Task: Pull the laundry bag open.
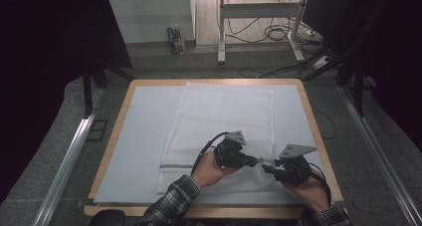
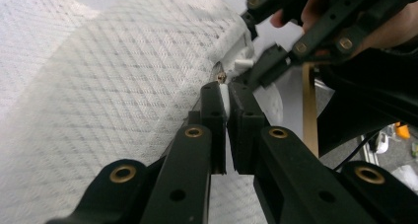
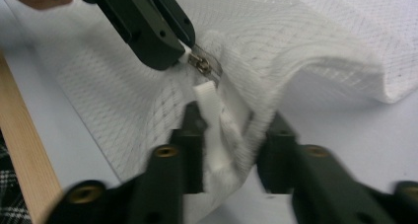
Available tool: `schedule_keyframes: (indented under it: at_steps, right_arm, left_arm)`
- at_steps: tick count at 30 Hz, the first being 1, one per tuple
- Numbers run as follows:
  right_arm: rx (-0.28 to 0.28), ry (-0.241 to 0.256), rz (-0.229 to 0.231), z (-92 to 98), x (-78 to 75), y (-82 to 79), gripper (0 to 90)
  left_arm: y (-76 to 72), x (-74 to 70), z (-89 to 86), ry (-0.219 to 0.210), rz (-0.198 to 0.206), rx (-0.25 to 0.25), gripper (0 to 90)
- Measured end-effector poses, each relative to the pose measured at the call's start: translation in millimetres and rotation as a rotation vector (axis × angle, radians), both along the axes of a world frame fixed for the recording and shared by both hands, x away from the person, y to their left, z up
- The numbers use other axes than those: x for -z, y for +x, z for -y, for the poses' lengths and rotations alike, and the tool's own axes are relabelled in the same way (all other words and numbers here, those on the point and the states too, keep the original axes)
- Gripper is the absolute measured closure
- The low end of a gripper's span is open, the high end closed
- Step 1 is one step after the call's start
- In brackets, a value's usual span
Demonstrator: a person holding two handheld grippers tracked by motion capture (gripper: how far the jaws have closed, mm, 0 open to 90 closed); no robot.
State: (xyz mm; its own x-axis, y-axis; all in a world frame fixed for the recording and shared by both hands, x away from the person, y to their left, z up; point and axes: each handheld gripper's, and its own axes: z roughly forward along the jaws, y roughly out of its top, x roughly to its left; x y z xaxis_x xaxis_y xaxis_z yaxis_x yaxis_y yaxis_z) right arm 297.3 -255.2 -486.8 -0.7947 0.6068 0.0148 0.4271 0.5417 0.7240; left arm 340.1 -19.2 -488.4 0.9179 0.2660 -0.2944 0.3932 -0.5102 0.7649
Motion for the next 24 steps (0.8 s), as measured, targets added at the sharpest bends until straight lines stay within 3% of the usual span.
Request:
schedule_keyframes:
  at_steps: [3,10,11,15,18,21,24]
  right_arm:
    - [-0.013,0.002,-0.013,0.9,-0.7,-0.2,84.0]
    - [-0.015,-0.033,-0.008,-1.2,0.5,0.0,84.2]
    - [-0.016,-0.032,-0.009,-0.9,0.3,0.2,82.7]
    - [0.001,0.009,-0.004,2.4,-2.5,1.2,61.6]
    - [0.02,0.053,-0.006,4.7,-5.6,2.6,55.2]
    - [0.024,0.075,-0.024,5.1,-5.6,5.3,59.2]
    - [0.02,0.093,-0.041,3.5,-5.6,7.5,73.0]
  left_arm:
    - [1.4,0.7,-1.9,-0.008,-0.01,0.006,86.5]
    - [0.6,1.2,-1.8,0.003,-0.01,0.01,86.4]
    - [0.3,1.1,-1.6,0.004,-0.007,0.009,86.4]
    - [-0.7,1.3,-0.6,0.027,0.01,0.011,86.7]
    - [-2.6,2.2,0.5,0.033,0.026,0.002,86.6]
    - [-3.5,2.8,2.0,0.035,0.026,0.001,86.6]
    - [-3.8,3.9,3.4,0.037,0.03,-0.004,86.6]
